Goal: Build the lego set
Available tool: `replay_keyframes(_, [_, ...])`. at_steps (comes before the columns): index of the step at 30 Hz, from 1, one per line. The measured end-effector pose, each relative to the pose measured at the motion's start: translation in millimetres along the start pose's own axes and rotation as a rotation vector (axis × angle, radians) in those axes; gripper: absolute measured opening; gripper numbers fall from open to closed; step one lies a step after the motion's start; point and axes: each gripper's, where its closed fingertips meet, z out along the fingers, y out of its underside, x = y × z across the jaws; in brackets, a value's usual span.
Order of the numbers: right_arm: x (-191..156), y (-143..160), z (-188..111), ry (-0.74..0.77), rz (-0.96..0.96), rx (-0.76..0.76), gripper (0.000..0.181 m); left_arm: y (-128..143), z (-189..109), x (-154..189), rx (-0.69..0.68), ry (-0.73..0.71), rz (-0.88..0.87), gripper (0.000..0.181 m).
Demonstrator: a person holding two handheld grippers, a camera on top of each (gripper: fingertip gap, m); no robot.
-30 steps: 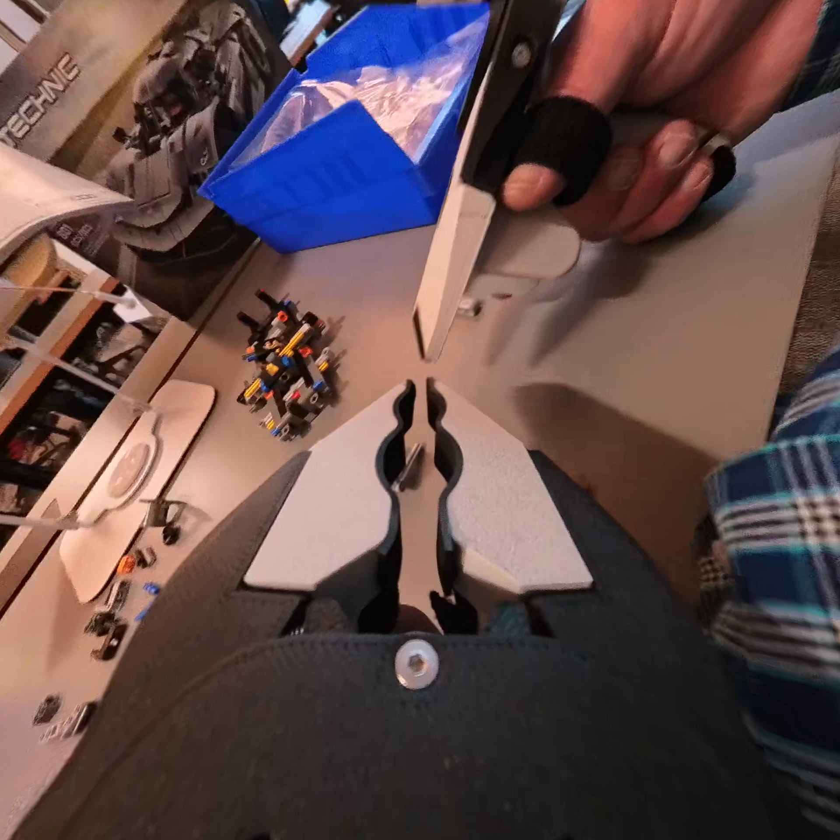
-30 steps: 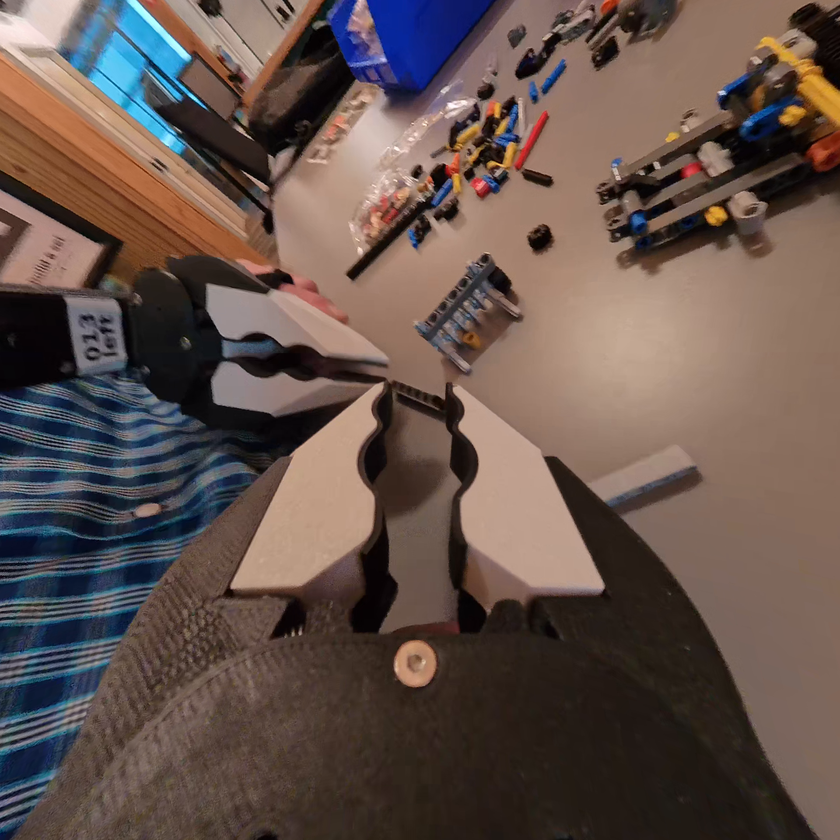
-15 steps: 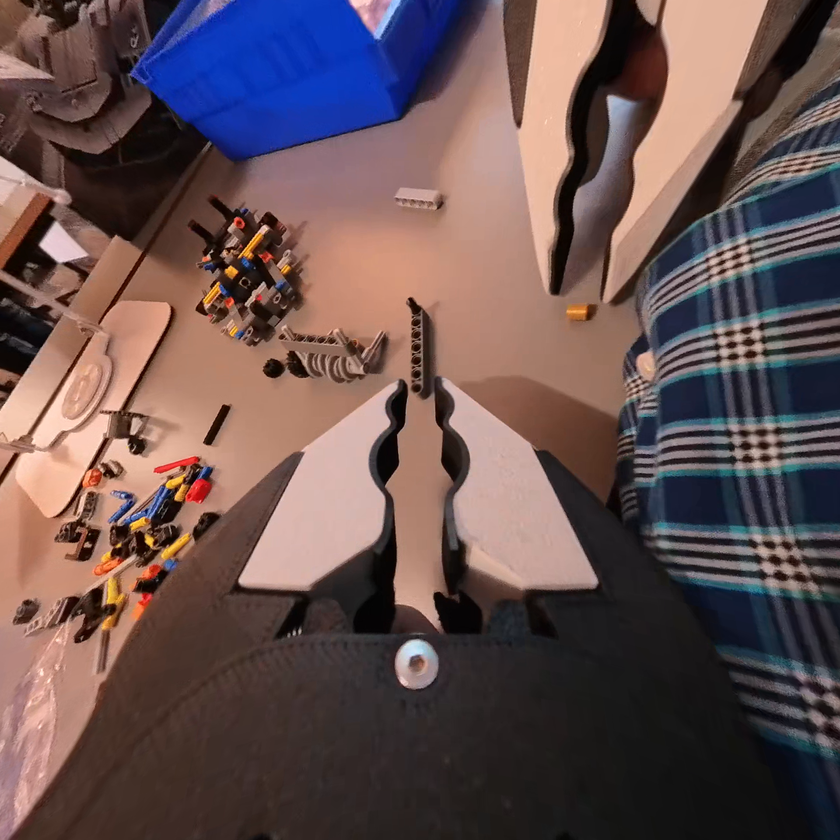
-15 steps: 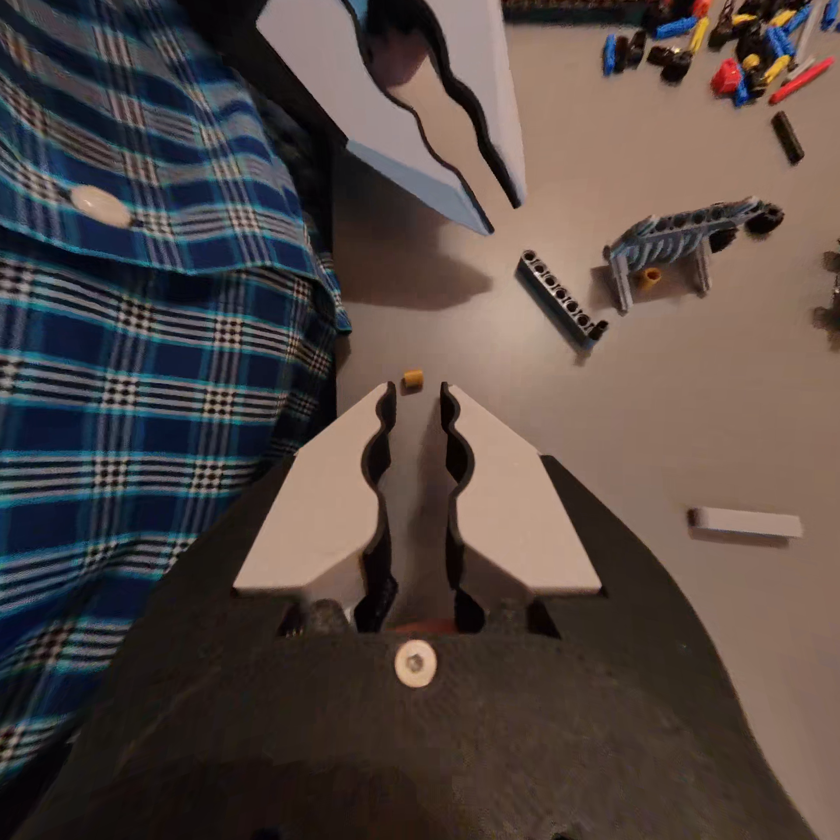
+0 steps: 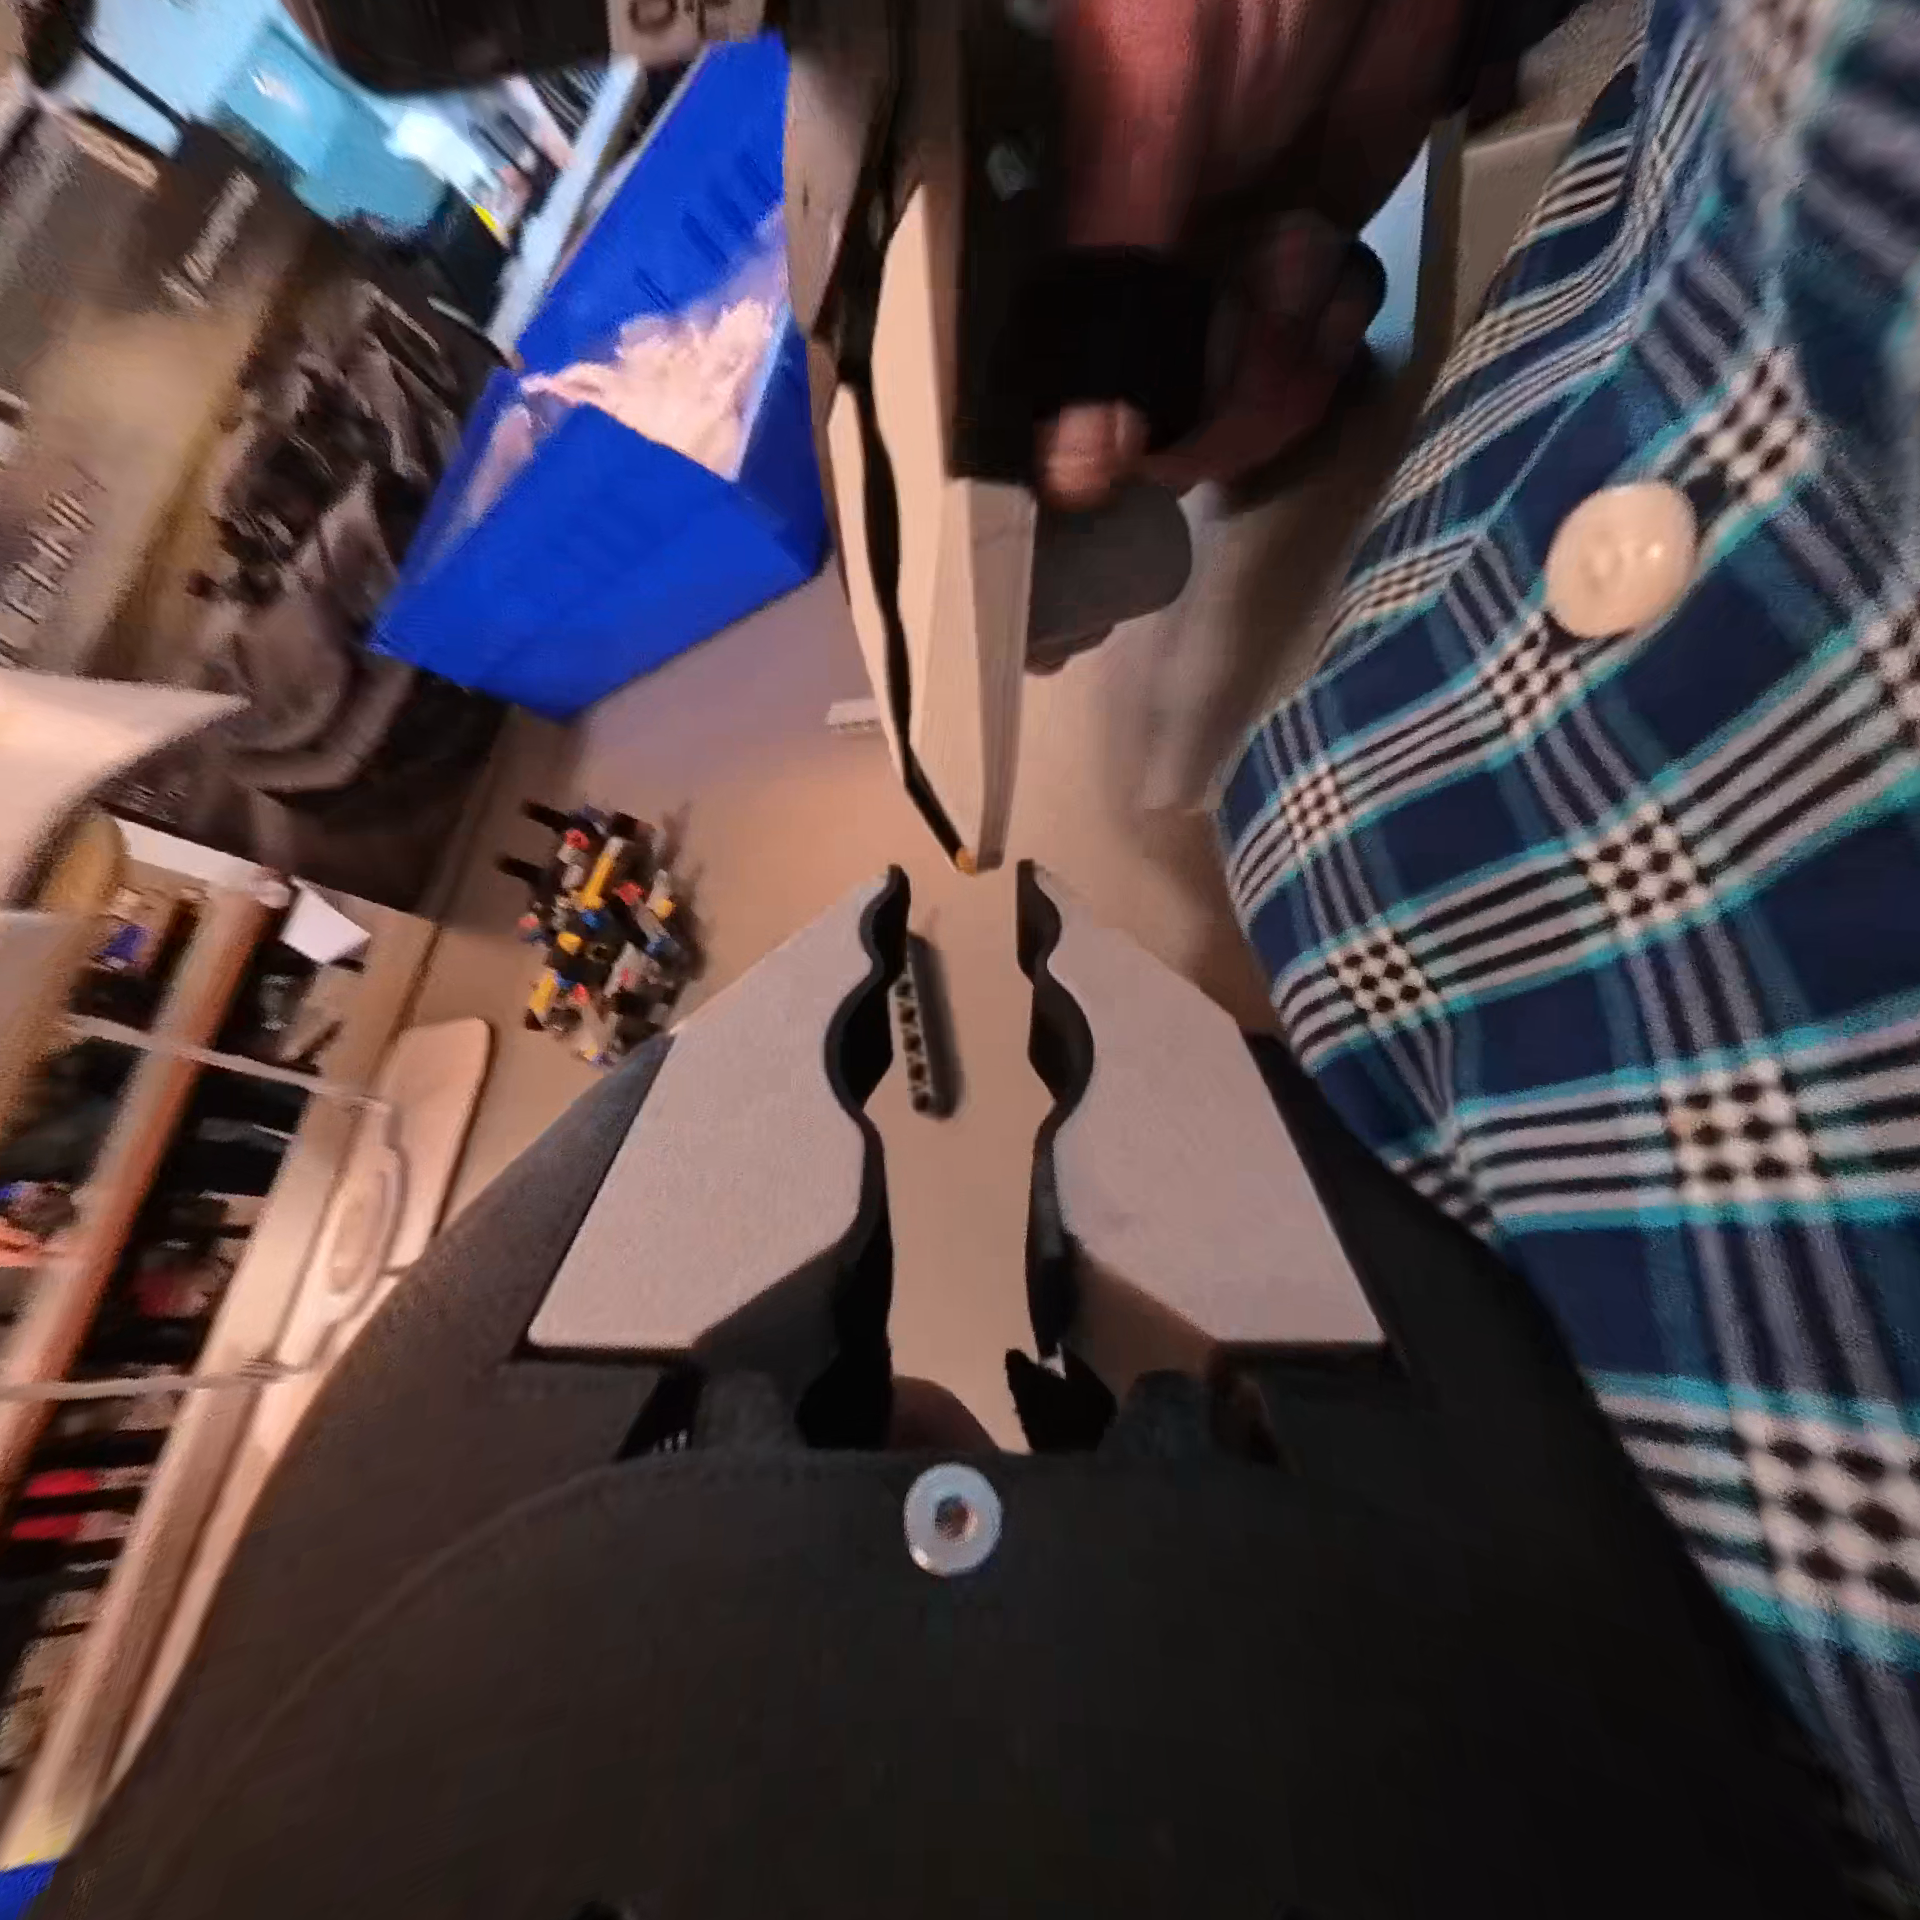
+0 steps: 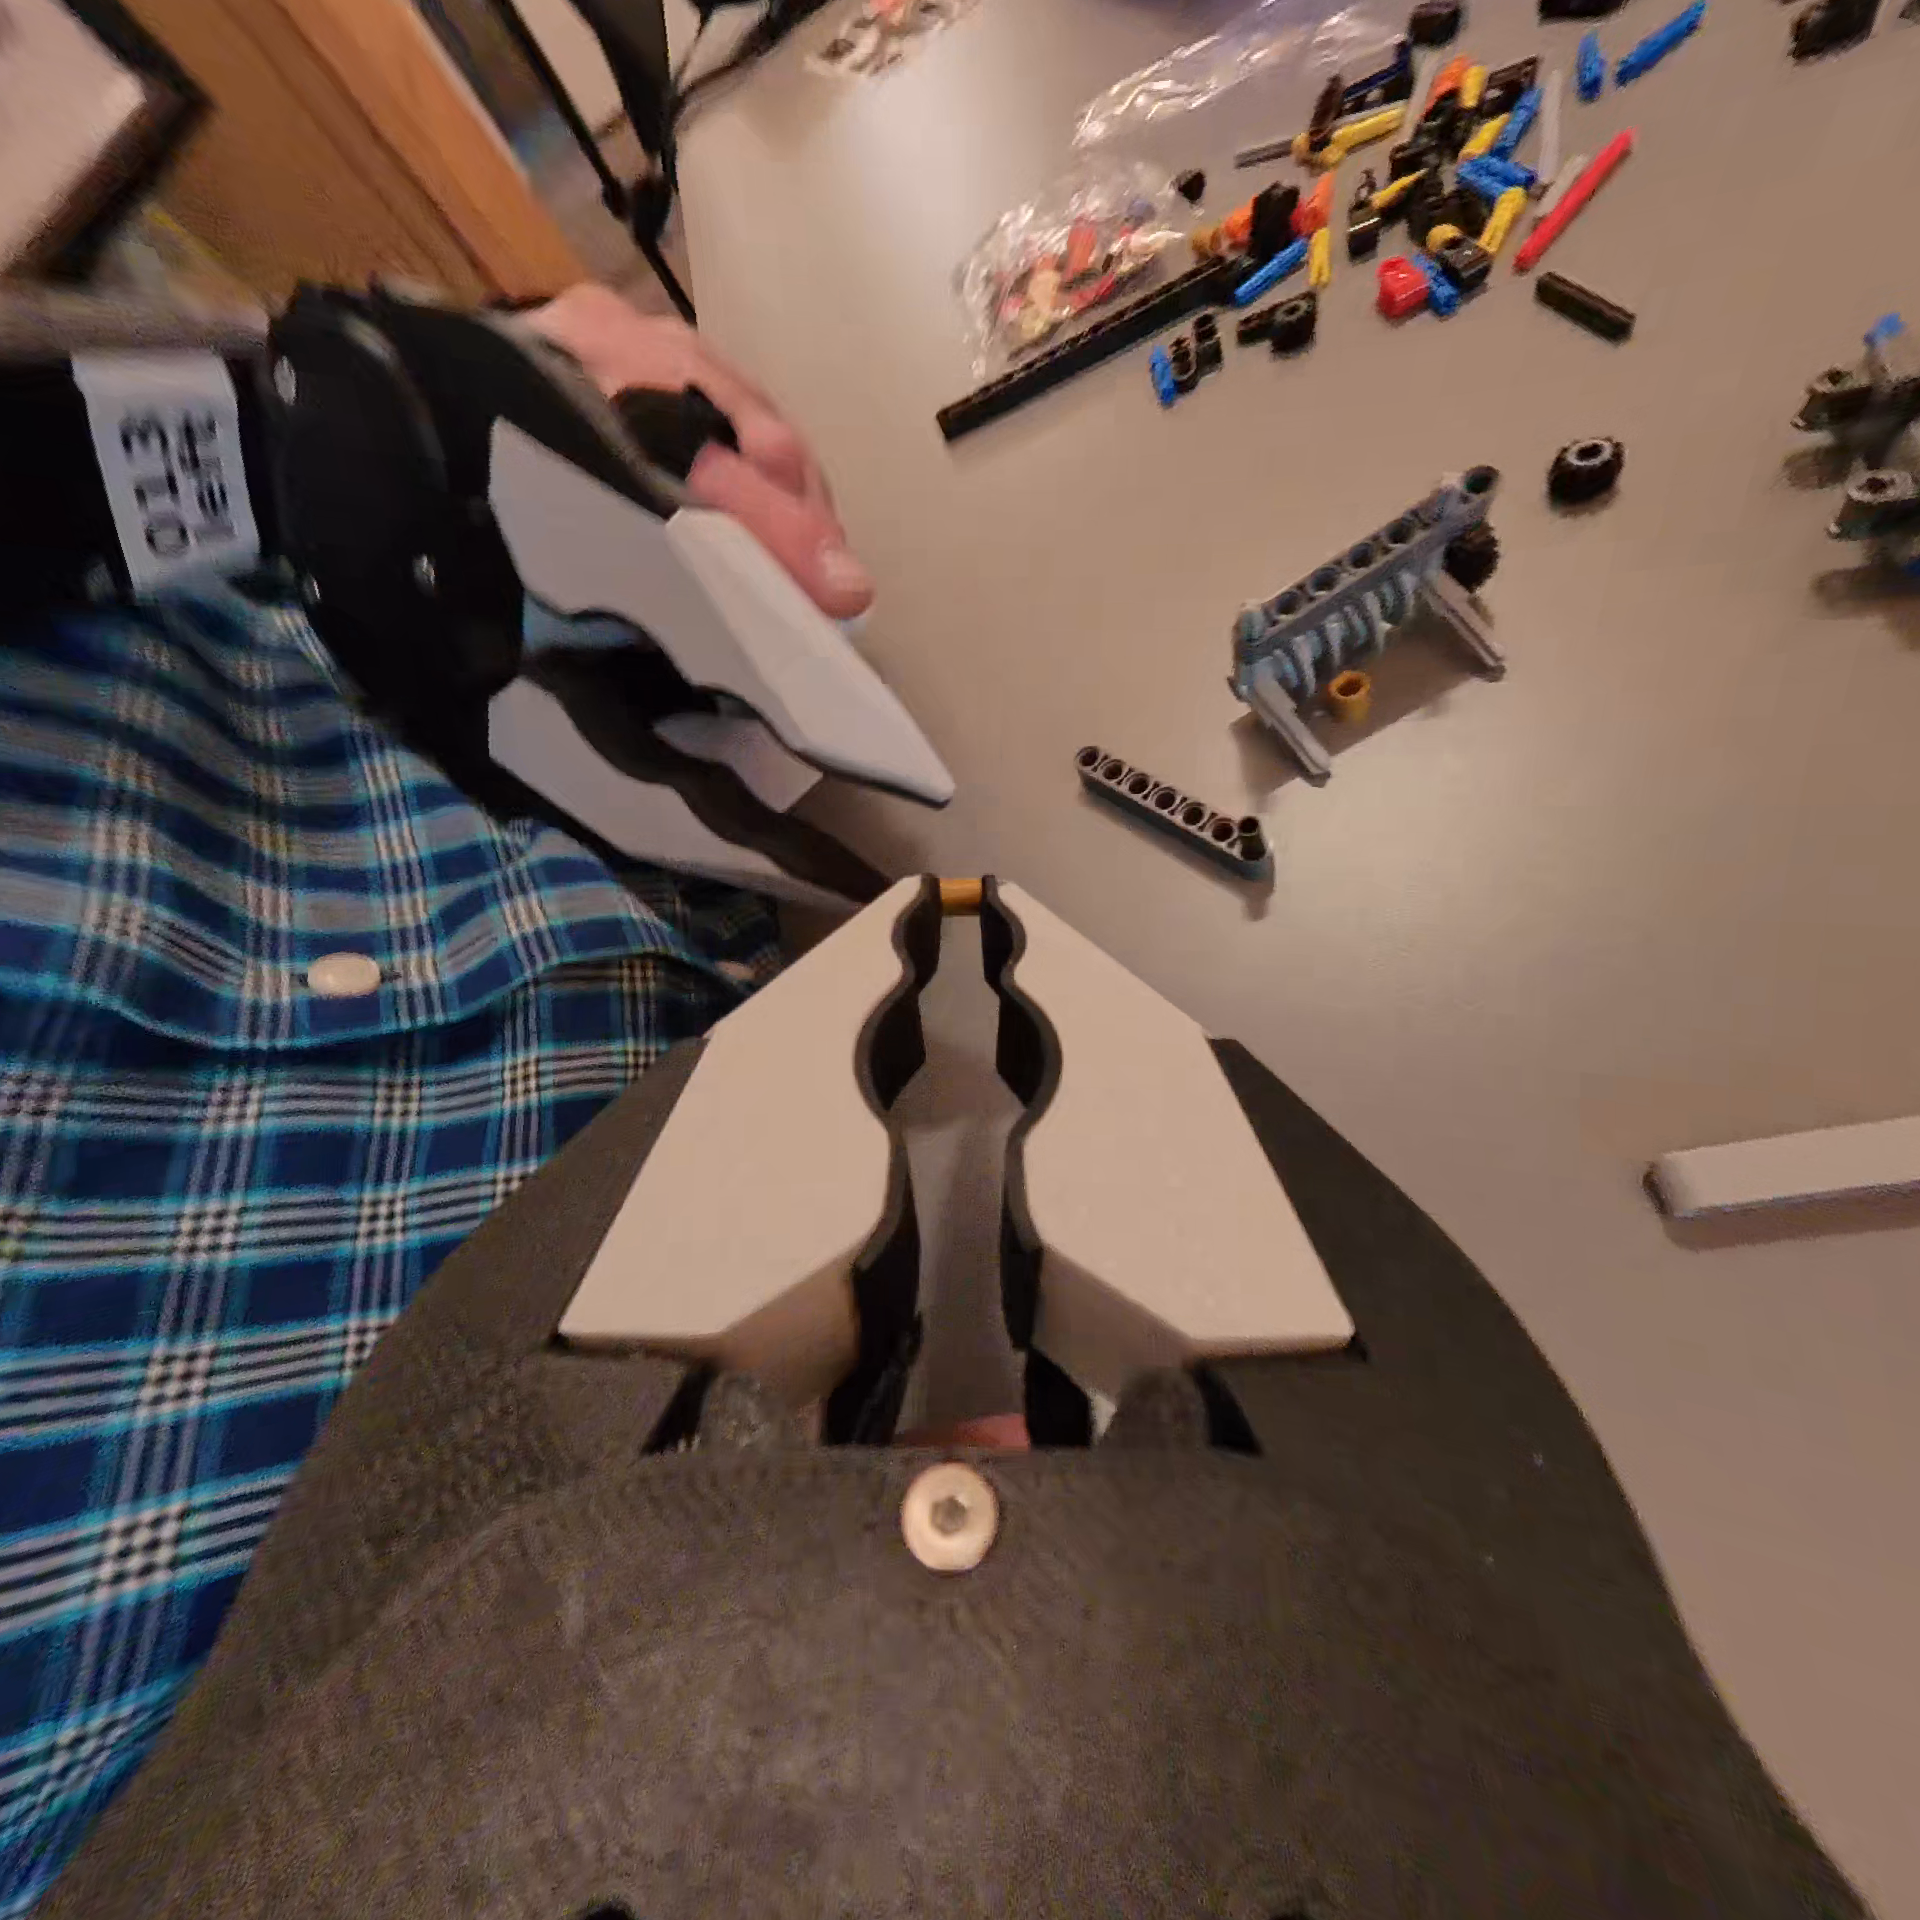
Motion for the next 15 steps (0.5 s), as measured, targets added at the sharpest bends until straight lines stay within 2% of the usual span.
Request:
replay_keyframes(1, [2.4, -2.0, -0.5, -0.004, 0.030, 0.009, 0.004, -1.8, 1.4, -2.9, 0.001, -0.020, 0.028, 0.018])
replay_keyframes(7, [12.2, -5.1, -0.6, 0.039, 0.104, 0.024, 0.004, -2.7, 9.5, -8.7, -0.006, -0.077, 0.087, 0.006])
replay_keyframes(15, [14.4, -10.8, 2.3, 0.048, 0.167, 0.062, 0.005, 1.7, 15.1, -12.1, -0.026, -0.110, 0.111, 0.007])
